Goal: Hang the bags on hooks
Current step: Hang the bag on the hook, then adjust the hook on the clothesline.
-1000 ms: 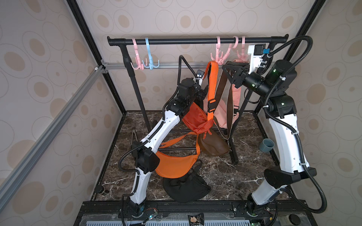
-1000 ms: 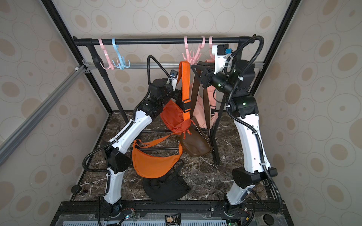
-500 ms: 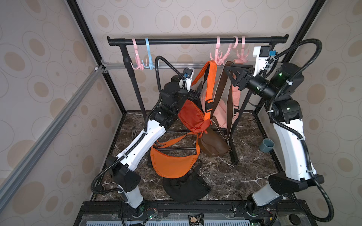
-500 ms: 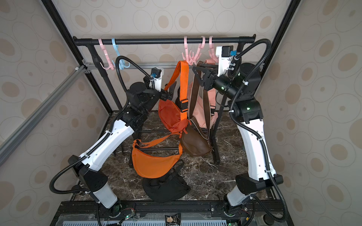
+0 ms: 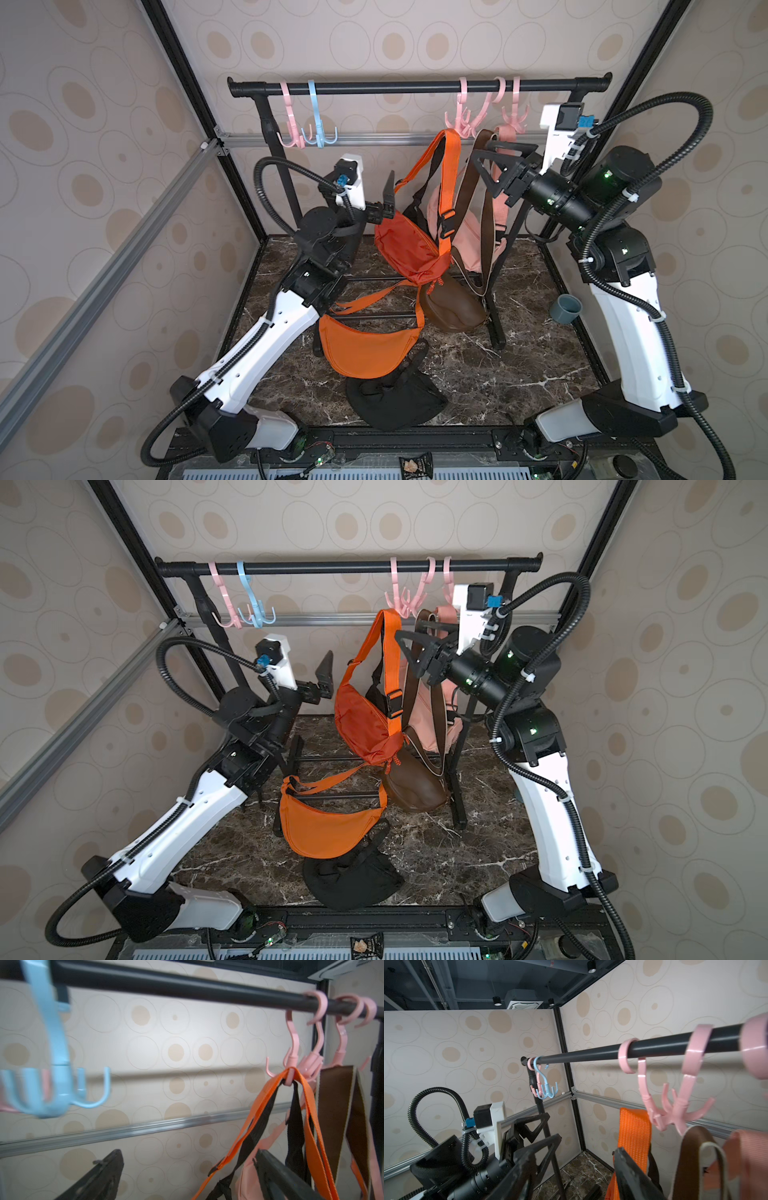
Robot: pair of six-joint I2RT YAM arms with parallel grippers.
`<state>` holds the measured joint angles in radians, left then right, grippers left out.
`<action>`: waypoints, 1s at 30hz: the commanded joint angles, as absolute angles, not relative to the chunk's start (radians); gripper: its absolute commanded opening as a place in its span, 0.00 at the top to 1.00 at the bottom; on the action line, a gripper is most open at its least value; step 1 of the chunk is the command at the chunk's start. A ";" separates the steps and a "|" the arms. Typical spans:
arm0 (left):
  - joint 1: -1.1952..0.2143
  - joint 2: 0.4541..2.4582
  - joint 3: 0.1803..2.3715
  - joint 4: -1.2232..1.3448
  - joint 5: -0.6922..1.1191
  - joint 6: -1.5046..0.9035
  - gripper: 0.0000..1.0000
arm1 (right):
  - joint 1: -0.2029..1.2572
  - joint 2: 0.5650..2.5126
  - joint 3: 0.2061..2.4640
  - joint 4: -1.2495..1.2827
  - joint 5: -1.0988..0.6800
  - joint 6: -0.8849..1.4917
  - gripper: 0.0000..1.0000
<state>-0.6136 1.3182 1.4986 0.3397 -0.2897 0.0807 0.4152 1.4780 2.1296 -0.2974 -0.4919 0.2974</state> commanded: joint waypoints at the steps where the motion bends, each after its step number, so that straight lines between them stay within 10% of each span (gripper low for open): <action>1: -0.623 1.226 1.465 0.415 -0.419 0.107 0.00 | 0.480 1.532 2.129 -0.359 -0.440 0.252 0.39; 10: -0.612 1.098 1.343 0.567 -0.760 0.269 0.00 | 0.642 1.598 2.120 -0.364 -0.394 0.204 0.41; 30: -0.352 1.444 1.799 0.352 -0.328 0.146 0.01 | 0.835 1.324 1.238 -0.118 -0.172 0.247 0.34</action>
